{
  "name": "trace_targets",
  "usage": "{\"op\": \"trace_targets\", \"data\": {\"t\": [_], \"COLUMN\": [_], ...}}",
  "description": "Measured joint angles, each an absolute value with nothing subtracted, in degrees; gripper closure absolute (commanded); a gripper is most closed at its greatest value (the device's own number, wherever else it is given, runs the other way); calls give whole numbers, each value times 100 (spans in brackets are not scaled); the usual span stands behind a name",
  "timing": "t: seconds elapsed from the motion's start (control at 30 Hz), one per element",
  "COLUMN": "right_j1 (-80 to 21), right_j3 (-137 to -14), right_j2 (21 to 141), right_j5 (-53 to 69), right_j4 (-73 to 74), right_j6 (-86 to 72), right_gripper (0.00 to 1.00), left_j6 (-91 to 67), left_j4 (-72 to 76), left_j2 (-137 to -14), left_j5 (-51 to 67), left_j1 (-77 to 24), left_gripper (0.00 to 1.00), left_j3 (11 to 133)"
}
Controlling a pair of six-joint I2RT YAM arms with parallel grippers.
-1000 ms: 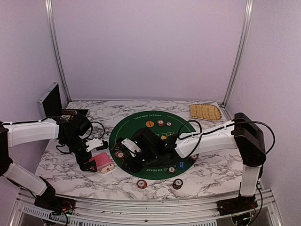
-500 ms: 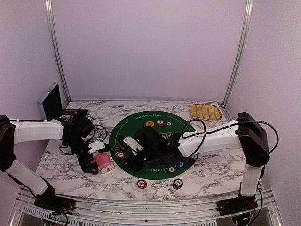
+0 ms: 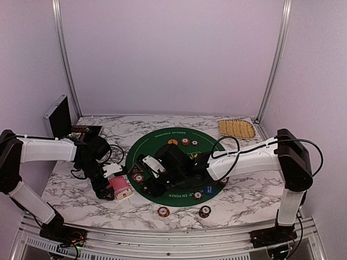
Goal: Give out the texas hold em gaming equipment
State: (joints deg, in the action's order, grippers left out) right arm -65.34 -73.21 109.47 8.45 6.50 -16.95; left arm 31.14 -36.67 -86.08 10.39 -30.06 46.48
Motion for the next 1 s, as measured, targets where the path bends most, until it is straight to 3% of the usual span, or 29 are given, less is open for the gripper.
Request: {"op": "trace_targets", "data": {"t": [1.0], "right_j1": [-6532], "right_j3": [-7319], "right_j2": [10940], "right_j5": [716], "right_j4": [738], "right_j6": [-1669], "right_gripper": [51], "left_j6": [2729], "left_j4": [-3400], "left_j2": [-8656], "left_j5": [858], "left_j1": [-3116], "left_gripper": [2], "left_j3": [4477]}}
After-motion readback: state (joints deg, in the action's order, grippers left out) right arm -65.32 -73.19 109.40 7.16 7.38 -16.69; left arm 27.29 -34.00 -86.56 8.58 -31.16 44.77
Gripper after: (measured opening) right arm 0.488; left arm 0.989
